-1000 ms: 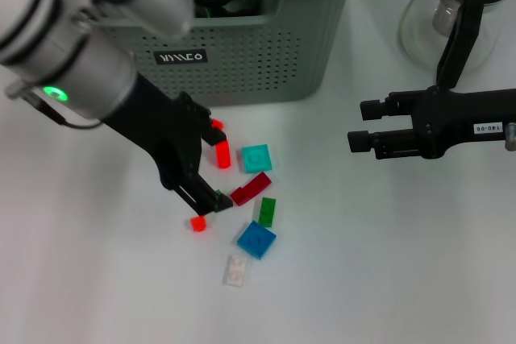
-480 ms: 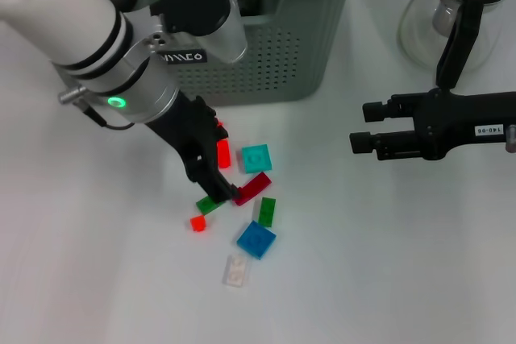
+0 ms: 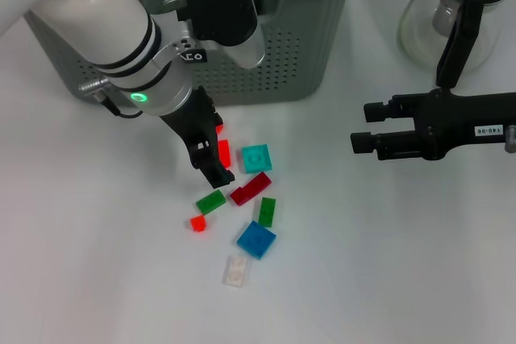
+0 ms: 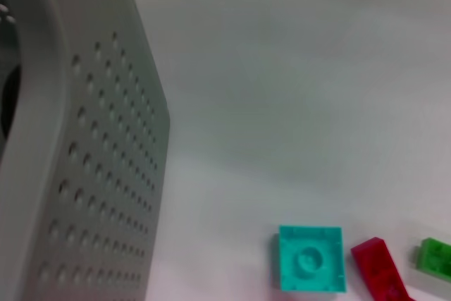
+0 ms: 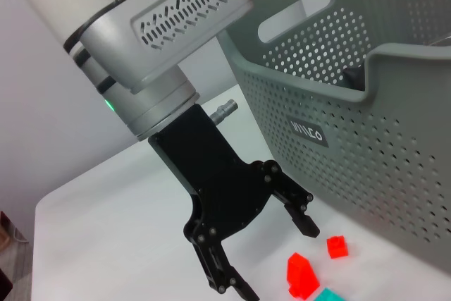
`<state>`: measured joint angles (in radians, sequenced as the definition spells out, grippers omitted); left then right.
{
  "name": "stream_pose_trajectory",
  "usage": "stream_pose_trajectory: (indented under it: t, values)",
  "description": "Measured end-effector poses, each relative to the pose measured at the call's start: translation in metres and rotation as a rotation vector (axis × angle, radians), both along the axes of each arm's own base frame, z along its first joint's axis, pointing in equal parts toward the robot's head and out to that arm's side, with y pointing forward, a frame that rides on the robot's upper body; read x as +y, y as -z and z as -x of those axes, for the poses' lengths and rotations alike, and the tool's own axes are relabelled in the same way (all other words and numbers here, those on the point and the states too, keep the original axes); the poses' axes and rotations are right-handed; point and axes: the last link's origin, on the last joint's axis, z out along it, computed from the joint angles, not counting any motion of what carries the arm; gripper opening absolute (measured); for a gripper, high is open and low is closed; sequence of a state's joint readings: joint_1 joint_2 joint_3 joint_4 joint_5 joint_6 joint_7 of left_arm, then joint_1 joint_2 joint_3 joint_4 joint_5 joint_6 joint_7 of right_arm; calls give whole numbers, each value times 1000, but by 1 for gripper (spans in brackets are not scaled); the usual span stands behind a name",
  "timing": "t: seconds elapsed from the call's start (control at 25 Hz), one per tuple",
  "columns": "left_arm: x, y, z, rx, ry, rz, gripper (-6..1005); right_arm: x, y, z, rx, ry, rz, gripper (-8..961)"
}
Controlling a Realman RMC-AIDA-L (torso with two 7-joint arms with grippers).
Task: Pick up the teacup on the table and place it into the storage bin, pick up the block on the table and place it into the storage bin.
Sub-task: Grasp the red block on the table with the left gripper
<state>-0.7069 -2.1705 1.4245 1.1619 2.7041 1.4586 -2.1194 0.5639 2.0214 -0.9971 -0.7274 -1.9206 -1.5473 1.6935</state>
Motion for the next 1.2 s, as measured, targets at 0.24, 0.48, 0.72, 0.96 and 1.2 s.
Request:
stream_pose_trajectory:
  t: [0.24, 0.48, 0.72, 0.96, 1.2]
  values:
    - [2, 2, 1, 17, 7, -2, 879, 1, 0, 0, -2, 0, -5, 748]
    - [2, 8, 1, 46, 26, 4, 857, 2, -1, 0, -4, -1, -8, 748]
    - [3, 15, 4, 65, 32, 8, 834, 2, -1, -1, -5, 0, -8, 748]
    - [2, 17, 4, 72, 39, 10, 608, 1, -1, -1, -5, 1, -8, 748]
    - [2, 18, 4, 70, 40, 7, 601, 1, -1, -2, -5, 4, -8, 748]
